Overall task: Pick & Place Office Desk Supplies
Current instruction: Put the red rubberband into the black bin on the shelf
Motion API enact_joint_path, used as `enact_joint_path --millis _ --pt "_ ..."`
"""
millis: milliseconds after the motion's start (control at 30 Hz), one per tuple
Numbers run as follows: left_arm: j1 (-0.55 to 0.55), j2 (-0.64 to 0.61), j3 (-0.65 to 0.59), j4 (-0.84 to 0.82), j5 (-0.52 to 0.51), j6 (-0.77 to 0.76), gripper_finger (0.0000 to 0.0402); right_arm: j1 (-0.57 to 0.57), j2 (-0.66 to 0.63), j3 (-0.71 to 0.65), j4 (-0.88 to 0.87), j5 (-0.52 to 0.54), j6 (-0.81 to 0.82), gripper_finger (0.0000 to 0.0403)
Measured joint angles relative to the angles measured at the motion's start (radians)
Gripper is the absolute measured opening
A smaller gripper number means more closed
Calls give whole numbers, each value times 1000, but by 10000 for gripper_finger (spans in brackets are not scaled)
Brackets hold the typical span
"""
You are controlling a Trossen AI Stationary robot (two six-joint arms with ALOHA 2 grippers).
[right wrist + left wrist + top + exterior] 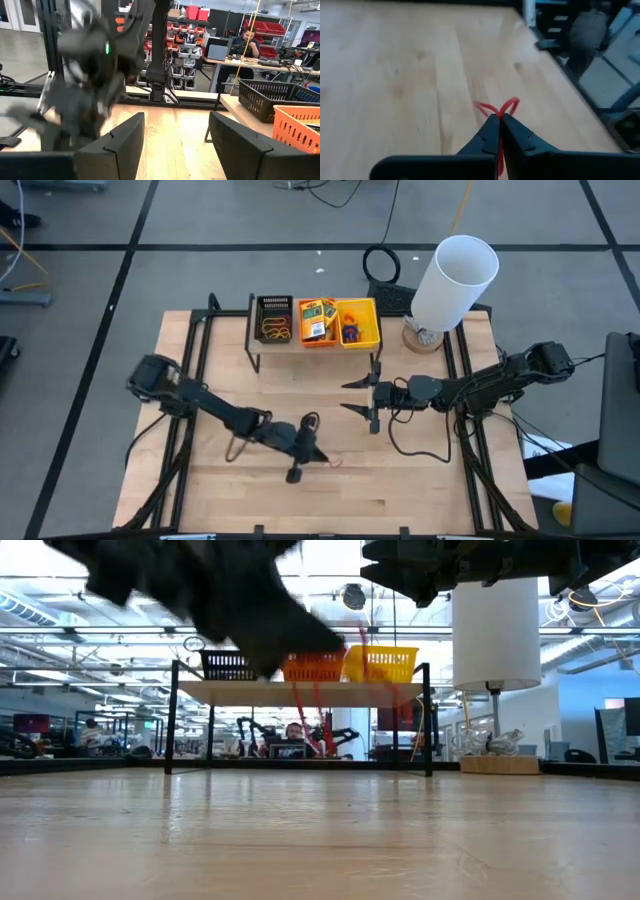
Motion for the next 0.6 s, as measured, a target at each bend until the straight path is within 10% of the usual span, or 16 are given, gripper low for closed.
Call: enact_joint_path --millis 600 --pt "126 -668 3 -439 -528 351 0 0 0 0 0 0 0 212"
